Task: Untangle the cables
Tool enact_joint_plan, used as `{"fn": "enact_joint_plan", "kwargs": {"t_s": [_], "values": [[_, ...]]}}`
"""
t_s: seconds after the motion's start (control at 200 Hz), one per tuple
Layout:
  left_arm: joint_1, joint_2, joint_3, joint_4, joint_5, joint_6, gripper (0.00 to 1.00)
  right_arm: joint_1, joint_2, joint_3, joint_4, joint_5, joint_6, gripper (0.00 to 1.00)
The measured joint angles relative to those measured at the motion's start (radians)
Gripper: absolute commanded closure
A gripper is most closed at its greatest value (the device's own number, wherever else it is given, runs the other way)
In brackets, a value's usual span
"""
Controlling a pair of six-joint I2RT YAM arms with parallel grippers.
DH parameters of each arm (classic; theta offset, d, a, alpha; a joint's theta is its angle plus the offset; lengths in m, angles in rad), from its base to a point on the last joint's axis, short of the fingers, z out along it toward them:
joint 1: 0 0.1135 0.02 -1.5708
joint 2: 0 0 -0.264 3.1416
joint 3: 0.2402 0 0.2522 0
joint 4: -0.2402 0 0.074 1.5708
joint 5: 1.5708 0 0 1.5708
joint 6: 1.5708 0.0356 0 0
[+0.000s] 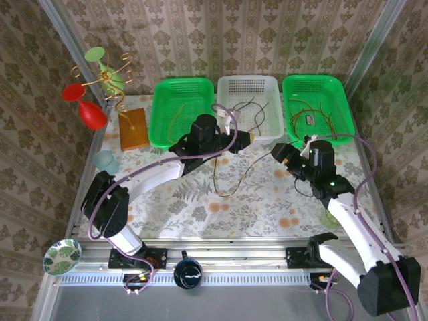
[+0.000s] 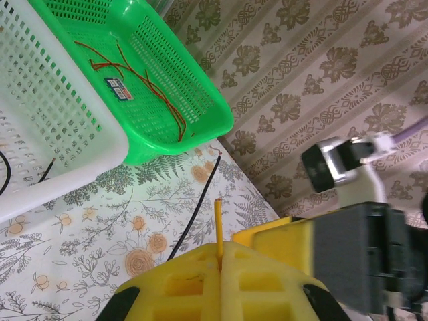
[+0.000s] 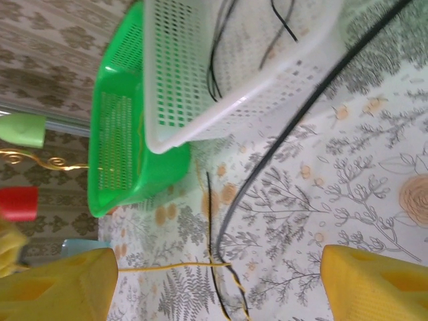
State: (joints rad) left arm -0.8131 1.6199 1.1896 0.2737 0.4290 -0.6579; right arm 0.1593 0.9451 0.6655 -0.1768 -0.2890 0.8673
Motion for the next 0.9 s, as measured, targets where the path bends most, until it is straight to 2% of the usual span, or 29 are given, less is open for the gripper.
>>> {"fn": "enact_joint_plan", "kwargs": {"t_s": [0.125, 0.325, 0.51, 0.58, 0.665, 0.745, 0.9], "values": [[0.000, -0.006, 0.000, -0.005, 0.000, 0.000, 1.00, 0.000, 0.073, -0.001, 0.048, -0.014, 0.013, 0.25], [0.000, -0.008, 0.000, -0.006, 0.000, 0.004, 1.00, 0.000, 0.161, -0.029, 0.178, -0.026, 0.041, 0.48], [0.000, -0.013, 0.000, -0.008, 0.000, 0.008, 1.00, 0.002, 0.254, -0.035, 0.272, -0.033, 0.068, 0.52], [0.000, -0.013, 0.000, -0.009, -0.001, 0.008, 1.00, 0.002, 0.281, -0.035, 0.303, -0.037, 0.079, 0.63], [0.000, -0.015, 0.000, -0.015, -0.002, 0.008, 1.00, 0.002, 0.305, -0.035, 0.330, -0.040, 0.105, 0.85], [0.000, -0.019, 0.000, -0.023, -0.006, 0.011, 1.00, 0.002, 0.314, -0.034, 0.340, -0.045, 0.111, 1.00], [0.002, -0.039, 0.000, -0.046, -0.015, 0.026, 1.00, 0.002, 0.287, -0.034, 0.312, -0.039, 0.122, 1.00]]}}
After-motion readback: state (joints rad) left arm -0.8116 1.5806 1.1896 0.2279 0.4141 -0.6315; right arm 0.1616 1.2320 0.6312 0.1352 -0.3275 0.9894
